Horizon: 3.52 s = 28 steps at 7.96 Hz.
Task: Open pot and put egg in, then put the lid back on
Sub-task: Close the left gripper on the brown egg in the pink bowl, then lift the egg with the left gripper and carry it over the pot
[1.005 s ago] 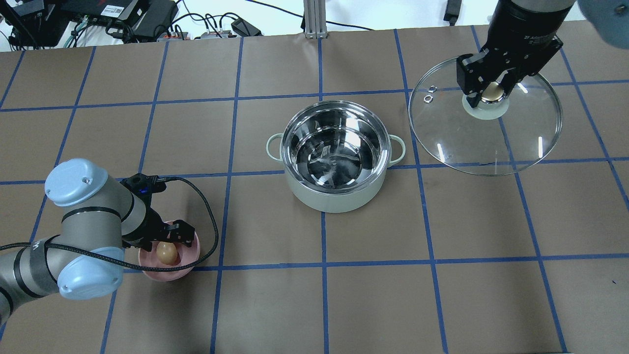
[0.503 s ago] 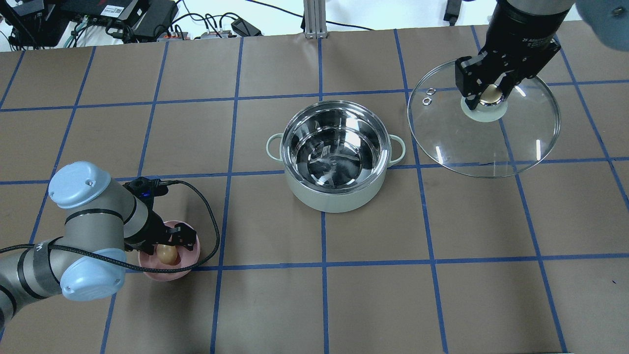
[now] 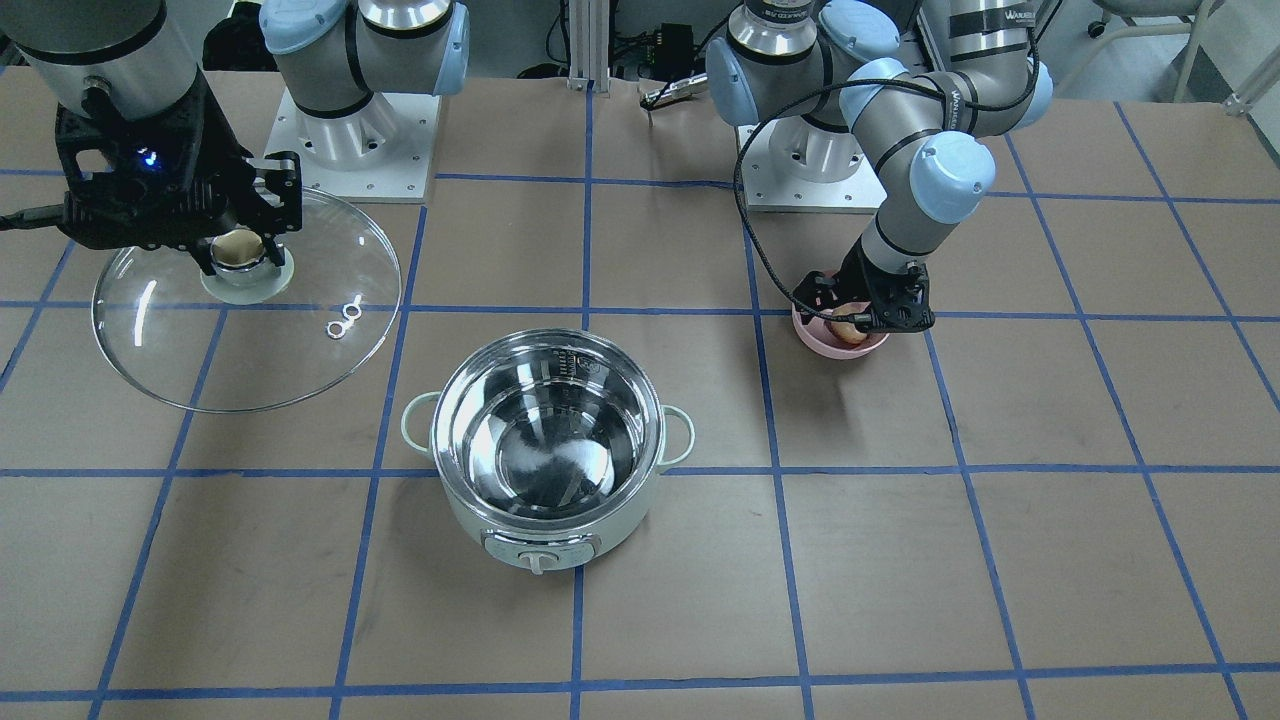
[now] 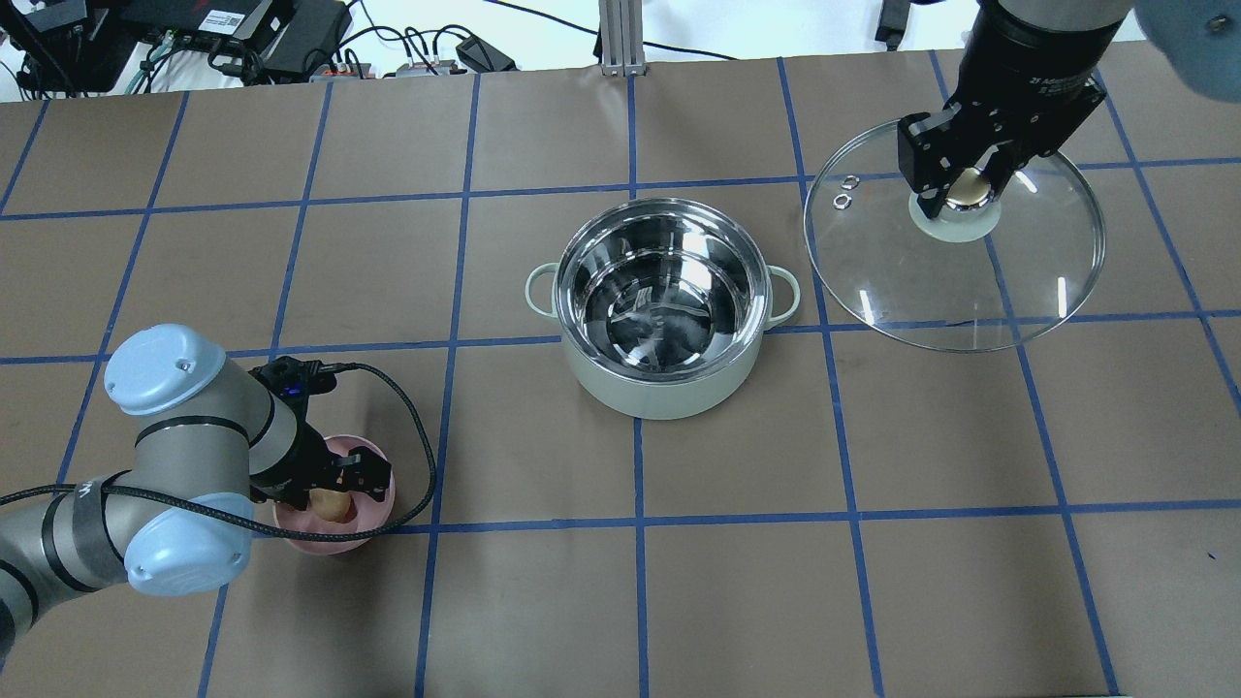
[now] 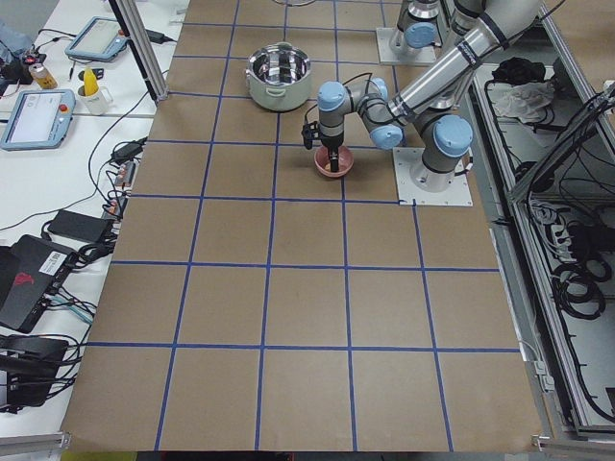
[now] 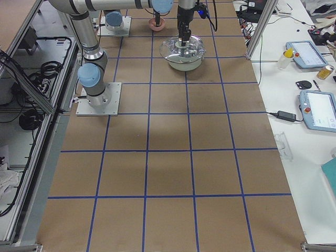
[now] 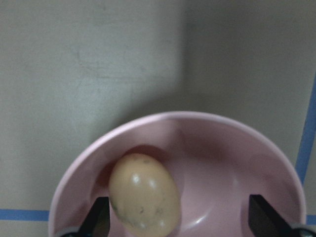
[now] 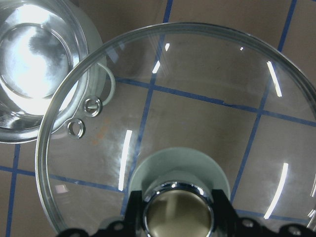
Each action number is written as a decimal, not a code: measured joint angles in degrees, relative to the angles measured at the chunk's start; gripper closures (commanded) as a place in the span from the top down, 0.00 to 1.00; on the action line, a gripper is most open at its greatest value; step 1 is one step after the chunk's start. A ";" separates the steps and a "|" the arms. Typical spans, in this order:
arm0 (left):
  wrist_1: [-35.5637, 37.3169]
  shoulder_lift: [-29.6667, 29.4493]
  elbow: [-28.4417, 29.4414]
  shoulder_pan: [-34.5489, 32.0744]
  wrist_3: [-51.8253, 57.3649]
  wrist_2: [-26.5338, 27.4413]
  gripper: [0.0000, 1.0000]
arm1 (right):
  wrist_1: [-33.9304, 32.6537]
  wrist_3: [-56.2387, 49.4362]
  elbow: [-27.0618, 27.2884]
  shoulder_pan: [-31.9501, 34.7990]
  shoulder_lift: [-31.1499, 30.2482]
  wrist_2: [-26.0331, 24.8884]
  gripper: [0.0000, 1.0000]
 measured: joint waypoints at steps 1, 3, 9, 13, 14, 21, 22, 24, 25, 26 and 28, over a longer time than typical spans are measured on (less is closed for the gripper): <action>0.00 -0.02 -0.12 -0.02 0.03 0.03 0.78 | 0.05 -0.03 0.01 0.00 0.02 -0.03 0.00; 0.00 -0.05 -0.19 -0.03 0.29 0.05 0.57 | 0.08 0.00 0.00 0.00 0.00 0.03 0.00; -0.07 -0.05 0.03 -0.03 0.63 0.20 0.17 | 0.00 -0.12 0.07 0.00 0.00 0.13 0.00; -0.09 -0.05 0.28 -0.03 0.69 0.51 0.13 | 0.10 -0.46 0.27 0.00 0.06 0.21 0.00; -0.15 -0.05 0.38 -0.03 0.75 0.69 0.13 | 0.13 -0.45 0.31 0.00 0.06 0.21 0.00; -18.87 1.39 12.59 -0.03 0.88 1.97 0.13 | 0.25 -0.47 0.49 0.00 0.02 0.21 0.00; -22.15 1.45 15.61 -0.03 0.65 2.21 0.13 | 0.26 -0.48 0.51 0.00 0.00 0.21 0.00; -24.20 2.14 18.71 -0.13 0.19 1.61 0.14 | 0.27 -0.46 0.53 0.00 -0.03 0.21 0.00; -24.21 2.28 19.98 -0.79 -0.54 0.68 0.14 | 0.27 -0.46 0.54 0.00 -0.03 0.21 0.00; -24.43 2.31 22.27 -2.76 -2.10 -0.32 0.14 | 0.27 -0.47 0.58 0.00 -0.03 0.21 0.00; -25.66 1.07 29.82 -11.58 -10.66 -2.05 0.15 | 0.27 -0.48 0.61 0.00 -0.03 0.21 0.00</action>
